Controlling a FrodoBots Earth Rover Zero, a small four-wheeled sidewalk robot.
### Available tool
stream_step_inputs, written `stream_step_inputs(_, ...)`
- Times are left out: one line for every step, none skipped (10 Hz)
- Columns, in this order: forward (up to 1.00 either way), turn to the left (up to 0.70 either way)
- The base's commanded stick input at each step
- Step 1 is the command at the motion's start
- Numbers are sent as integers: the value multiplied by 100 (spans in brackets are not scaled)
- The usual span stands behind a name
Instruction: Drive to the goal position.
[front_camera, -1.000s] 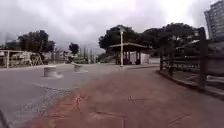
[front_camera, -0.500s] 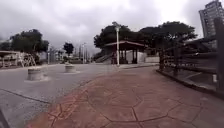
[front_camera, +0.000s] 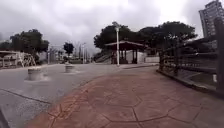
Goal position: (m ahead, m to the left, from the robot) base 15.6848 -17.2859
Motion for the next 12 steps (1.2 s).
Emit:
stream_step_inputs(85,0)
stream_step_inputs(85,0)
stream_step_inputs(85,-8)
stream_step_inputs(85,-28)
stream_step_inputs(85,0)
stream_step_inputs(79,0)
stream_step_inputs(31,0)
stream_step_inputs(0,0)
stream_step_inputs(0,0)
stream_step_inputs(0,0)
stream_step_inputs(0,0)
stream_step_inputs(0,0)
